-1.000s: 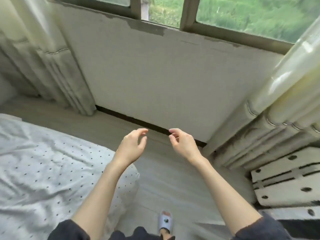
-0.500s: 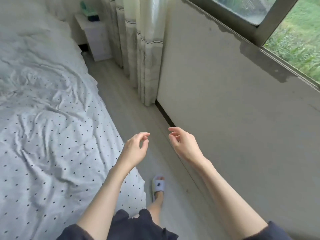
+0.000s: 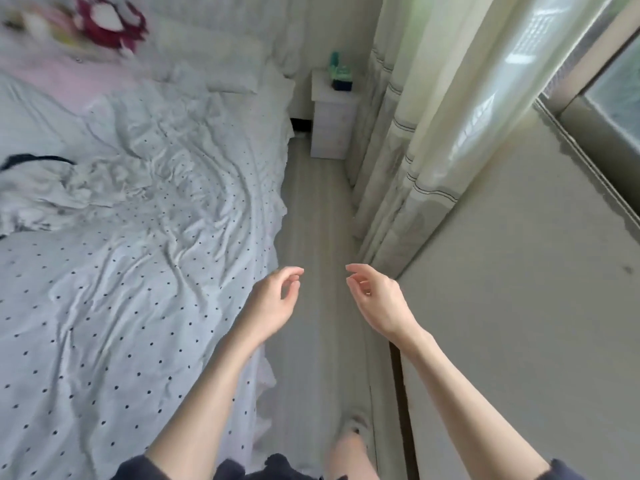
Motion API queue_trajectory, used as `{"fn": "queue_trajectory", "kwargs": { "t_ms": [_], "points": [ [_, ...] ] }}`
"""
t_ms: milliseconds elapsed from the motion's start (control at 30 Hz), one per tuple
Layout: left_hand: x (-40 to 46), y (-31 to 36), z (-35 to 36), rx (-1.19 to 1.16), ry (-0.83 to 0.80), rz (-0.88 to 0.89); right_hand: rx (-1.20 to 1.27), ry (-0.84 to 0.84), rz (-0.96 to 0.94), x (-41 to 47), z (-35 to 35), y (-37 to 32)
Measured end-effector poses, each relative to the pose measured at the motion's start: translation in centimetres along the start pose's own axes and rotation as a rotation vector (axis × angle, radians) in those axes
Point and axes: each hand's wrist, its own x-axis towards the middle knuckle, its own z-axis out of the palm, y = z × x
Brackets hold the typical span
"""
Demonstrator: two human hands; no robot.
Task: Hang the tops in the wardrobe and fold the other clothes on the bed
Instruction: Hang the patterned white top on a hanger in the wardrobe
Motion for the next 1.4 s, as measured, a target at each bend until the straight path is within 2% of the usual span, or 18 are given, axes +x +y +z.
{"fn": "queue_trajectory", "kwargs": {
  "t_ms": [267,400,600,800,1033,1267,1400],
  "points": [
    [16.1,2.1,-2.4,-0.007,0.257,-0.108,-0.072,-0.154,-0.272,20.1,-3.9,-3.6],
    [23.0,3.2,-4.5,-0.009,0.319,-0.172,-0.095,-0.222,-0.373,29.5,-5.7,-6.8],
    [28.7,0.9,-8.9,-0.02,0.489,-0.316,-0.129,-0.405,-0.517,40.0,-2.9,-12.1],
    [34.5,-5.3,-13.9,-0.084,0.631,-0.492,-0.18,-0.622,-0.665,49.6,4.2,-18.5],
    [42.1,-13.6,-21.5,-0.041,0.673,-0.655,-0.261,-0.781,-0.712,60.3,12.9,-26.2],
    [47.8,-24.6,-26.1,0.039,0.583,-0.906,-0.542,-0.935,-0.812,70.2,24.6,-29.1],
    [49.7,-31.6,-24.0,0.095,0.535,-1.008,-0.774,-0.901,-0.98,75.9,35.2,-29.2]
  ]
}}
